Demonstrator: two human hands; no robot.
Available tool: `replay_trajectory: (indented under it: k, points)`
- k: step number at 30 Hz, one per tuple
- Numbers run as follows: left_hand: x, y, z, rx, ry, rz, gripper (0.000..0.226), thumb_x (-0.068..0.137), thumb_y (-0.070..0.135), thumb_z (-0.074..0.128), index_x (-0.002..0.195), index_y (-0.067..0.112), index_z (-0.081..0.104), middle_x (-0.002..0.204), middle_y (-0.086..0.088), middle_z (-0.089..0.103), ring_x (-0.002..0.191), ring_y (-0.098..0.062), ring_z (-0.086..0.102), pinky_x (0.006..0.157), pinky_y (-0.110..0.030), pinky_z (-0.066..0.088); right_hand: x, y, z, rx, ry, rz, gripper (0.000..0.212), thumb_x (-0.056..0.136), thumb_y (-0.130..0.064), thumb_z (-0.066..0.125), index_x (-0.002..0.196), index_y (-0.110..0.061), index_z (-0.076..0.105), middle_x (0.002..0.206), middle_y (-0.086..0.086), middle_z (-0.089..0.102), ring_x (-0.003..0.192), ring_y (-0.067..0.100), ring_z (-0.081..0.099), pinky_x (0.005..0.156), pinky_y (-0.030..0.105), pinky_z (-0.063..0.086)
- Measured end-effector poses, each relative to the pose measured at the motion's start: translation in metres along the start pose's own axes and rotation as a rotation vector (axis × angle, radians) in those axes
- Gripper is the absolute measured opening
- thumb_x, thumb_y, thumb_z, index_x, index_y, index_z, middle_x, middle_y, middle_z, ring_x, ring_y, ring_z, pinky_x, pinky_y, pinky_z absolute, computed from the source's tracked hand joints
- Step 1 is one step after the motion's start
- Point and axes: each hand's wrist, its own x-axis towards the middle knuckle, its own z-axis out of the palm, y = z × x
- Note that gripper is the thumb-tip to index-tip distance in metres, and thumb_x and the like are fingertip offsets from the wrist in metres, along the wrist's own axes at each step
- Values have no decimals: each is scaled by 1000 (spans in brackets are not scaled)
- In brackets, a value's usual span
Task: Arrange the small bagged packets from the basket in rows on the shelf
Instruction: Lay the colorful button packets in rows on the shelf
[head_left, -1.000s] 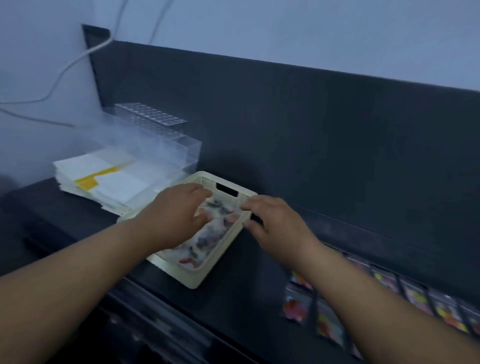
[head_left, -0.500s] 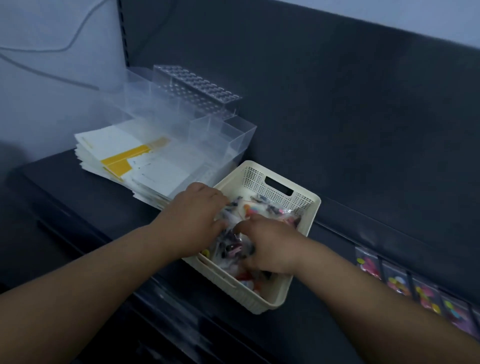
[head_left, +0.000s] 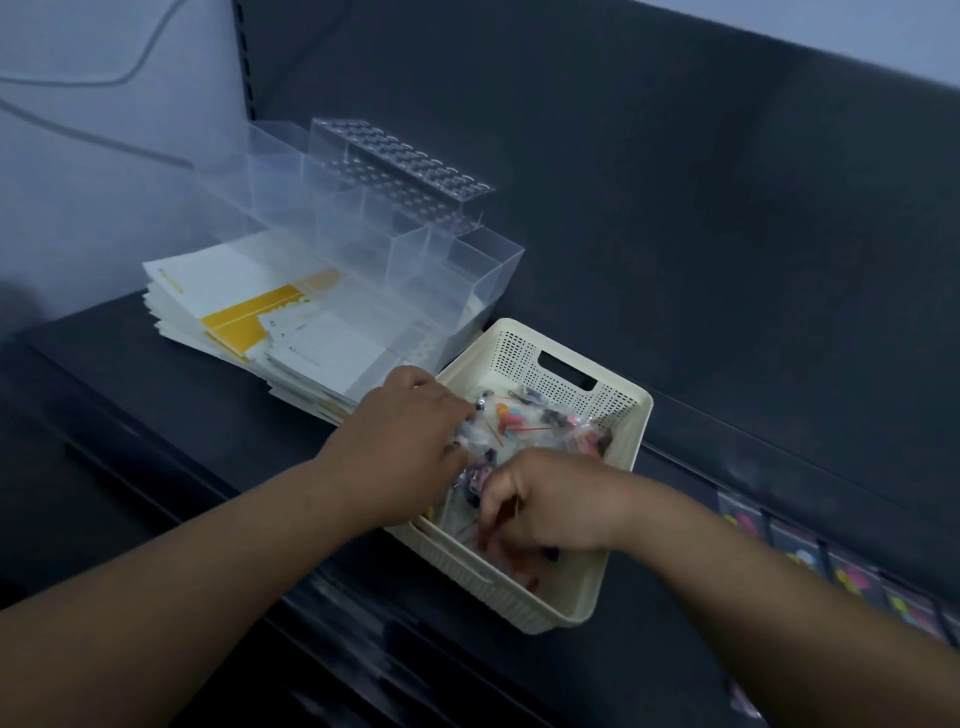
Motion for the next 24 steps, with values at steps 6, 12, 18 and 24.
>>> replay_trajectory:
  k: [6,12,18,24]
  points:
    - [0,0,0,2,4,-8,48,90,45,49,136,29,46,133,10,52,128,-14,25,102,-33,35,3,1,8,-324,-54,27,61,72,-39,74,127,-35,46,119,-4,43,105,18,50,89,35,49]
    - [0,-1,2,10,0,-5,51,89,43,51,138,28,45,134,11,52,129,-12,24,104,-32,35,7,0,11,-251,-45,26,23,79,-27,69,98,-25,56,95,-5,52,85,18,55,65,26,43]
    - [0,-1,1,-3,21,-11,46,90,41,52,134,30,48,133,11,53,129,-12,28,103,-32,32,2,5,-2,226,88,63,19,82,-4,60,85,-22,65,79,-3,62,71,14,57,62,23,46]
    - [3,13,-14,-259,138,-62,27,95,31,47,118,28,62,114,7,64,111,-13,52,98,-32,37,-20,15,-24,927,225,64,21,87,6,58,83,-14,66,75,2,66,59,11,54,57,21,48]
